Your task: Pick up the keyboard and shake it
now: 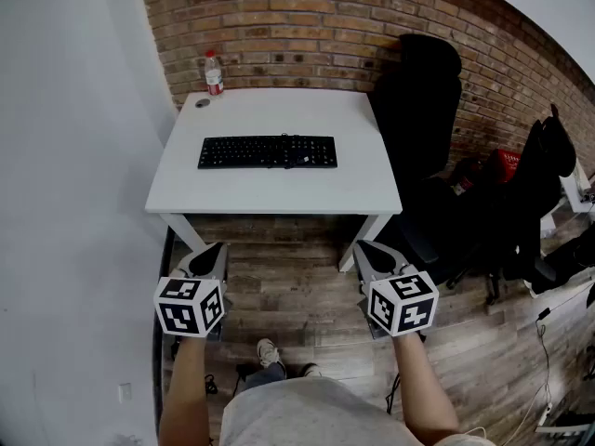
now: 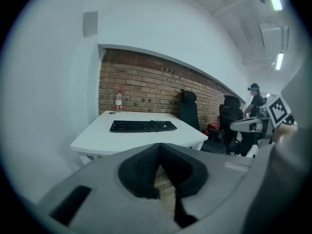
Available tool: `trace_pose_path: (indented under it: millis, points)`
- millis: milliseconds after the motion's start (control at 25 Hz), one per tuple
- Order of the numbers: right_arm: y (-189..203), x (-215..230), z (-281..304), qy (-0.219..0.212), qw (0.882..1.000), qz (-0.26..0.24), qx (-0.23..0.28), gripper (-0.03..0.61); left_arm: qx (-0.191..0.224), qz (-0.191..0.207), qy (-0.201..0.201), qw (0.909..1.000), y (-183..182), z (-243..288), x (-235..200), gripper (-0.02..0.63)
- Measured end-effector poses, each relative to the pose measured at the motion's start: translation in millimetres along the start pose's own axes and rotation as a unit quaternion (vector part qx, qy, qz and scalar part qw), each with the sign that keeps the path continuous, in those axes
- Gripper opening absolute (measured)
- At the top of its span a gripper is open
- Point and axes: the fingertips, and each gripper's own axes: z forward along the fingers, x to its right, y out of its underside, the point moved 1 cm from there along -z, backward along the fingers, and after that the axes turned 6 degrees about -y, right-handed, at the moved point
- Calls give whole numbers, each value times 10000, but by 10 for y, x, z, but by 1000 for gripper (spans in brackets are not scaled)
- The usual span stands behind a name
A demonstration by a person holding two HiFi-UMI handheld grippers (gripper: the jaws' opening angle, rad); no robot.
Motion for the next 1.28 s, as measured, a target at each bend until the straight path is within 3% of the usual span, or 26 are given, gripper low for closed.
trace_pose_path:
  millis: [720,1280]
  points:
    - [-352,-118,924,362,9992,163,51,11,-45,185,511,9985,-400,737,-771,-9]
    - [-517,-152,1447,380,9991,177,-4,11,-50,25,464,9989,-495,952,-1276,-9]
